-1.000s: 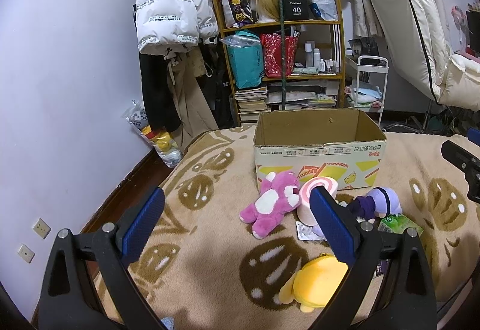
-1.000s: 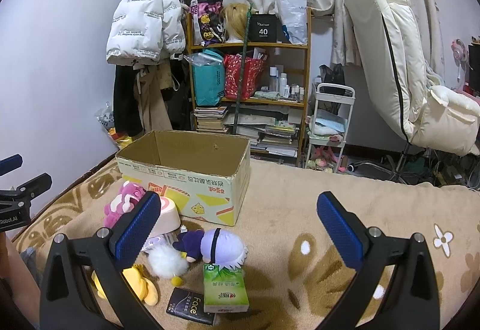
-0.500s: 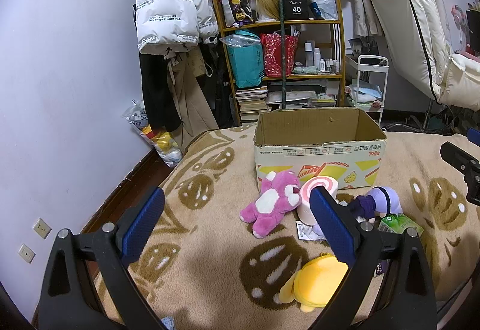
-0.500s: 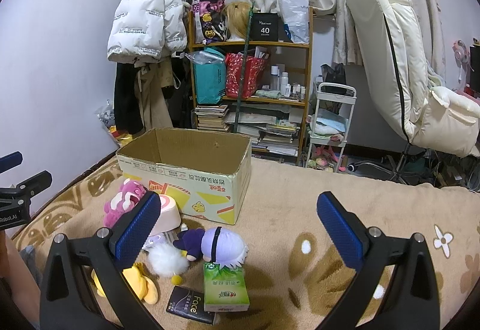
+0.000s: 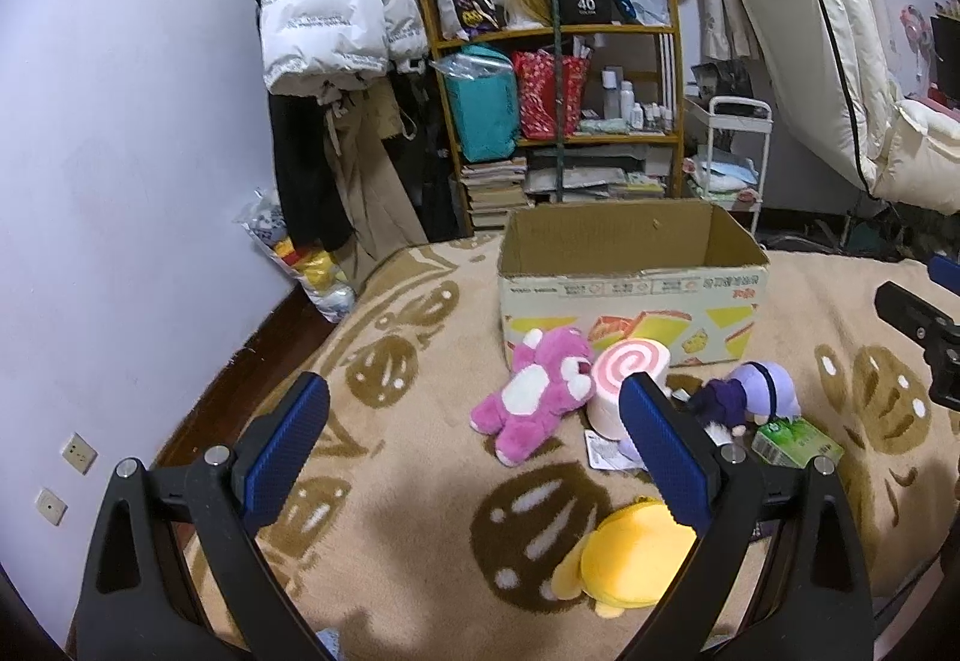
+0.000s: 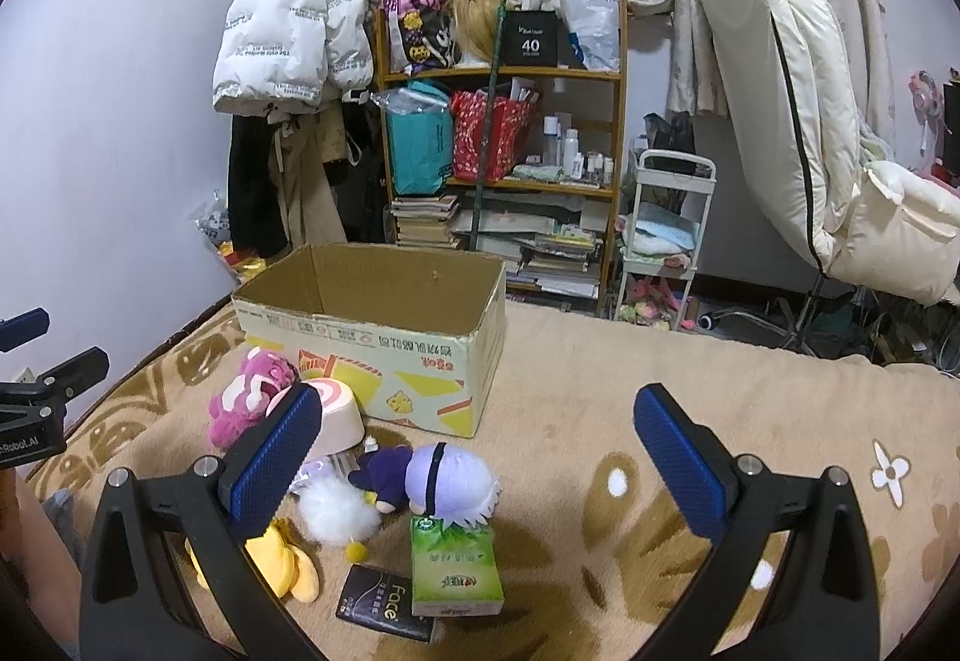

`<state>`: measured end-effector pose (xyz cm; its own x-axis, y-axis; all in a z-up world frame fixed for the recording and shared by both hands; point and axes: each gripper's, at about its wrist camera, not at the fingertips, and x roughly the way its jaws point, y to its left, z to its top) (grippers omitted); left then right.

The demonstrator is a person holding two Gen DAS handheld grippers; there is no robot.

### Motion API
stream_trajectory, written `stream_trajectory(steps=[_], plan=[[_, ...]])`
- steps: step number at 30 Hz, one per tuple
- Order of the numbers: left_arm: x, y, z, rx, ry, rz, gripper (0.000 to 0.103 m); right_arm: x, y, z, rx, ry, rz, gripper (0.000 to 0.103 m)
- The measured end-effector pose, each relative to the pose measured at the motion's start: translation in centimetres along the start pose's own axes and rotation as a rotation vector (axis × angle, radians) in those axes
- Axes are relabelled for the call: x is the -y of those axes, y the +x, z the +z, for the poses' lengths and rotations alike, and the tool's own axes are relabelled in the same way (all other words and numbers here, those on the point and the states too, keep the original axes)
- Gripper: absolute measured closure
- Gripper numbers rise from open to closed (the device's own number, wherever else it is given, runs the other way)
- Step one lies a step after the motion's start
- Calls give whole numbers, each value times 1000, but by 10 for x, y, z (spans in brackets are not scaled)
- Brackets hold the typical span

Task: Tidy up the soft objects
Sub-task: 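Lower the right tool onto the green tissue pack while the left tool lowers onto the yellow plush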

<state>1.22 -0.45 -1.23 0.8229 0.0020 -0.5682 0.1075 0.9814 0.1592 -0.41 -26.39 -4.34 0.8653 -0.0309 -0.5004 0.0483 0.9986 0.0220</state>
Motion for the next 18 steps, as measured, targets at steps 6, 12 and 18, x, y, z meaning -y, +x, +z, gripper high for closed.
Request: stream_trajectory(steps=[6,12,18], plan=[[6,13,-2,-78,-12,-74,7,-2,6,7,-48,15,35,0],[13,32,-7,-167,-46,-126,7,6,20,6,-134,78,96,0],[27,54,-14,-264,-17,-124,7,5,41,-1,-228,88,113,0]])
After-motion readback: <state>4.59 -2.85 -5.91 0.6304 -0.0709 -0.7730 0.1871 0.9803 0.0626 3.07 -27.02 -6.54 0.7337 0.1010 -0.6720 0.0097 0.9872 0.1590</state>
